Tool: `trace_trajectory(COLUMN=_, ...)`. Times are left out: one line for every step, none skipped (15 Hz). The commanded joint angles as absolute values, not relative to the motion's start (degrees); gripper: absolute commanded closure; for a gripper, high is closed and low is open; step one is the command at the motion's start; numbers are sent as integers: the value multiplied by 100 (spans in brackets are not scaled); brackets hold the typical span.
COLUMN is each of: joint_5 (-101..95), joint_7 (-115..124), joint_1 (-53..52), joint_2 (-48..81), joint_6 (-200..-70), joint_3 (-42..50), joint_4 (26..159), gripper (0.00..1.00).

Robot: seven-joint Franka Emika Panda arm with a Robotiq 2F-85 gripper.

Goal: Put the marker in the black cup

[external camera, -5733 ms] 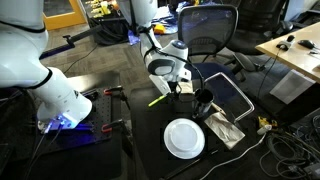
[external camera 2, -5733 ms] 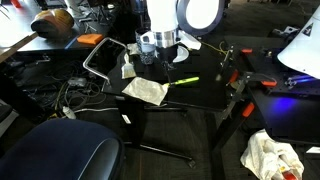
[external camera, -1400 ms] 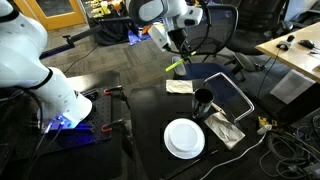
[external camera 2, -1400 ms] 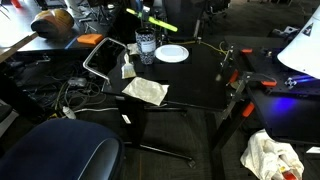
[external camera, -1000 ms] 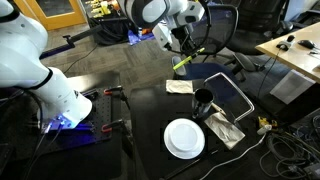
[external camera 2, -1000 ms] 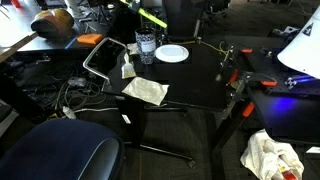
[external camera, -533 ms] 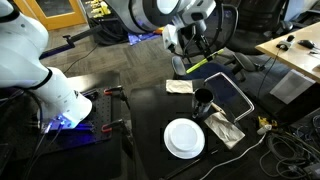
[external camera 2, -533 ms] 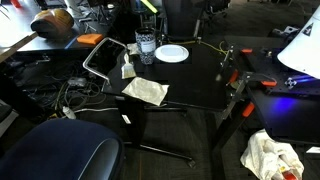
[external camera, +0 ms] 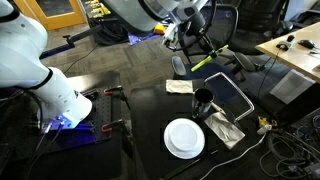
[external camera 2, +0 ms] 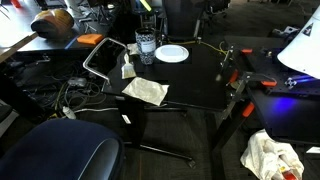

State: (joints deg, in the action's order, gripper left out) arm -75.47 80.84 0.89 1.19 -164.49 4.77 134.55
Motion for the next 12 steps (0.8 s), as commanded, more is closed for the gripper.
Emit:
trace_trajectory(joint_5=-8563, joint_7=9633, joint_1=-90, joint_2=172, joint_6=-15746, joint_3=333, joint_4=13323, gripper=95)
trace_trajectory(joint_5=-8801, joint_7=10063, joint_1=-134, joint_2=183, joint_6=-15516, joint_3=286, joint_4=13338, gripper=95)
trace_trajectory(joint_5=-8974, joint_7=10404, joint_1=-172, joint_2=204, joint_6=-15298, joint_3=241, joint_4=13360, gripper=95)
trace_trajectory(joint_5=-9125, joint_7=10762, joint_1=-219, joint_2=220, joint_6=-15052, joint_3=199, joint_4=13379, gripper=95)
trace_trajectory(joint_5=-9231, joint_7=11058, joint_1=-257, joint_2=250, joint_6=-14828, joint_3=163, joint_4=13394, gripper=95)
trace_trajectory(joint_5=-9302, joint_7=11332, joint_1=-293, joint_2=282, joint_6=-14592, joint_3=123, joint_4=13408, gripper=95)
trace_trajectory(joint_5=-9350, joint_7=11556, joint_1=-332, joint_2=323, joint_6=-14386, joint_3=96, joint_4=13415, gripper=95)
trace_trajectory(joint_5=-9389, joint_7=11786, joint_1=-366, joint_2=368, joint_6=-14181, joint_3=68, joint_4=13418, gripper=95)
trace_trajectory(joint_5=-9411, joint_7=11984, joint_1=-399, joint_2=417, joint_6=-13978, joint_3=44, joint_4=13415, gripper=95)
trace_trajectory(joint_5=-9418, joint_7=12160, joint_1=-331, joint_2=465, joint_6=-13802, joint_3=-71, joint_4=13406, gripper=95)
trace_trajectory(joint_5=-9425, joint_7=12339, joint_1=-344, joint_2=512, joint_6=-13638, joint_3=-100, joint_4=13398, gripper=95)
trace_trajectory(joint_5=-9445, joint_7=12506, joint_1=-347, joint_2=560, joint_6=-13497, joint_3=-134, joint_4=13387, gripper=95)
